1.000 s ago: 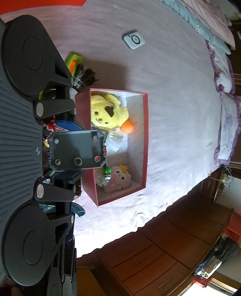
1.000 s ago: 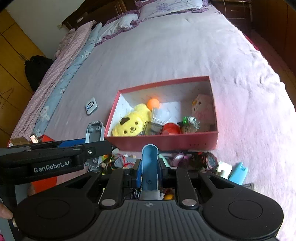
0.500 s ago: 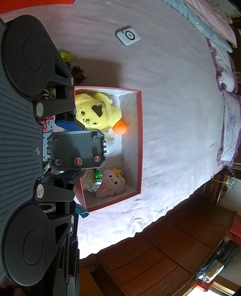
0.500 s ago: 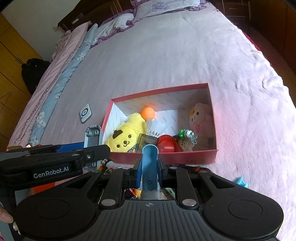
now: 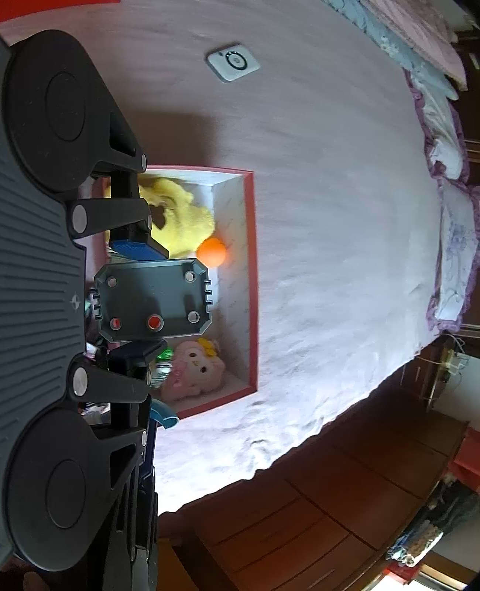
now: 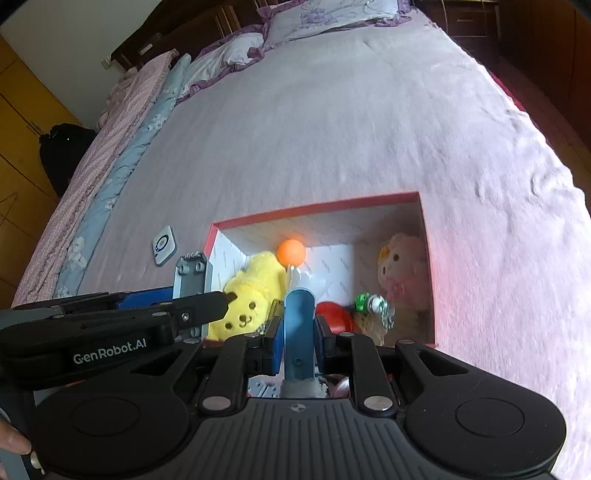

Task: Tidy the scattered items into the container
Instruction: 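Carry grey plate and blue piece up over the red box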

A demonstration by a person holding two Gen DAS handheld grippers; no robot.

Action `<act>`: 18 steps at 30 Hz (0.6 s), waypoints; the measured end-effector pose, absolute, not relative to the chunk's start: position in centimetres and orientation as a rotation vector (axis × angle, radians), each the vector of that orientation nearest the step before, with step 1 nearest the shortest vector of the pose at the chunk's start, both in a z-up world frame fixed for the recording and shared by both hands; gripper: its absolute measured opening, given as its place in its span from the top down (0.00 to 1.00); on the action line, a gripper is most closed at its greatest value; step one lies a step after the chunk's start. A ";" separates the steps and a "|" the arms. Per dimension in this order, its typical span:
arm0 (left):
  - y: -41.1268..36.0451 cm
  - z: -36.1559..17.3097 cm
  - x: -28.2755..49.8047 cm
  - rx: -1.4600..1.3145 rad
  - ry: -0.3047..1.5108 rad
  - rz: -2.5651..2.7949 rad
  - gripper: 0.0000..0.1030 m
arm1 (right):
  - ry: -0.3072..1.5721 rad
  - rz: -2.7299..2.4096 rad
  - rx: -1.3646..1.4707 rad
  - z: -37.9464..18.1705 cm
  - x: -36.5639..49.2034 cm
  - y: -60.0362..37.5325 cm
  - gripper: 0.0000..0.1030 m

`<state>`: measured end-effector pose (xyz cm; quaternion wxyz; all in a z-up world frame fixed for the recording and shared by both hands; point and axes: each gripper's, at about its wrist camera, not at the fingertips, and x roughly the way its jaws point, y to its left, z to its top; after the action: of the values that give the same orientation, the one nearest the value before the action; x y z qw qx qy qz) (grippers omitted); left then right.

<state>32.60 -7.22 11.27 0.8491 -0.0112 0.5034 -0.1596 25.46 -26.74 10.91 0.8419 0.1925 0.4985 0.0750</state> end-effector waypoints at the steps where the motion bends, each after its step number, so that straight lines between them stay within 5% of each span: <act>1: -7.3 11.3 32.8 -0.023 1.057 -0.337 0.56 | 1.051 0.159 0.403 10.9 25.7 -26.7 0.82; 18: -8.1 11.4 35.4 -0.003 1.043 -0.344 0.56 | 1.038 0.151 0.356 11.0 28.8 -26.7 0.82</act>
<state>35.35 -8.08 11.39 0.8529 -0.0012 0.4958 -0.1634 28.79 -26.68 10.96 0.8506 0.1692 0.4927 0.0717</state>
